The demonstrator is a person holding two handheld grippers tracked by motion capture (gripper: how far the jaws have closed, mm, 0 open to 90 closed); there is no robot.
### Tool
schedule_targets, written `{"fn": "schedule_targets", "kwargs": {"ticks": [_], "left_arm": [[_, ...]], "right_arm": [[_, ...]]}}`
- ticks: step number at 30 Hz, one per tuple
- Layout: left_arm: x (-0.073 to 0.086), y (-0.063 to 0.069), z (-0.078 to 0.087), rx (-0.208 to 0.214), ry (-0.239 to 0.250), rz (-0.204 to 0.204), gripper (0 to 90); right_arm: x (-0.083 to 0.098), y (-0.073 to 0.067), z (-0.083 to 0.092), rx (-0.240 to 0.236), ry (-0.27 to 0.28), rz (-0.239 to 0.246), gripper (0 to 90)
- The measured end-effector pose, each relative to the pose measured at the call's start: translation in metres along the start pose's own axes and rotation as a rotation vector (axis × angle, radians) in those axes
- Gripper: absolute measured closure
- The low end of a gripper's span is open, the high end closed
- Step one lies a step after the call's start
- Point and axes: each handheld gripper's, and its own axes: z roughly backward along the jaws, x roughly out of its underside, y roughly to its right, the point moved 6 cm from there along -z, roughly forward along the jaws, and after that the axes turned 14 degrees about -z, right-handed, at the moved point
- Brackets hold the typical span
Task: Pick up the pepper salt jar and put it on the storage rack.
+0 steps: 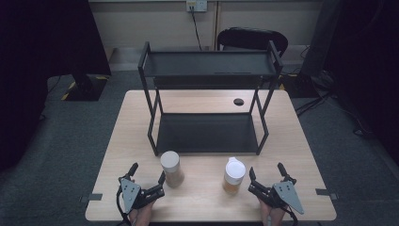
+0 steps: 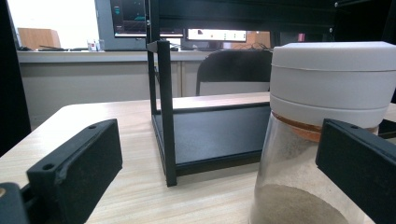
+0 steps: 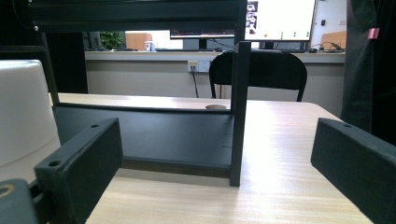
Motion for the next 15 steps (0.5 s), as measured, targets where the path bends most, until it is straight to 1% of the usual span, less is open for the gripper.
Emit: {"fn": "schedule_targets", "kwargs": {"ticks": [5,6,10,11,15], "left_arm": [[0.0,-0.0003,0.0,0.002,0.0,0.0,0.1],[0.0,-0.0003,-0.0001,0.002,0.0,0.0,0.1],[-0.0001,-0.0007,-0.0007,0.004,-0.001,0.0,0.0],[0.0,-0.0027,-0.001,0.016,-0.001,0.007,0.0],[0.0001,-0.0065,-0.0015,0.029,-0.004,0.024,0.0]], "right_arm": [[0.0,0.0,0.0,0.0,0.0,0.0,0.3],[0.0003,-0.0014,0.0002,0.011,0.002,0.001,0.3],[0.0002,-0.0009,0.0004,0.007,0.002,0.0,0.3],[0.0002,-0.0009,0.0004,0.007,0.002,0.0,0.3],[0.0004,-0.002,0.0004,0.017,0.004,0.0,0.3]]}}
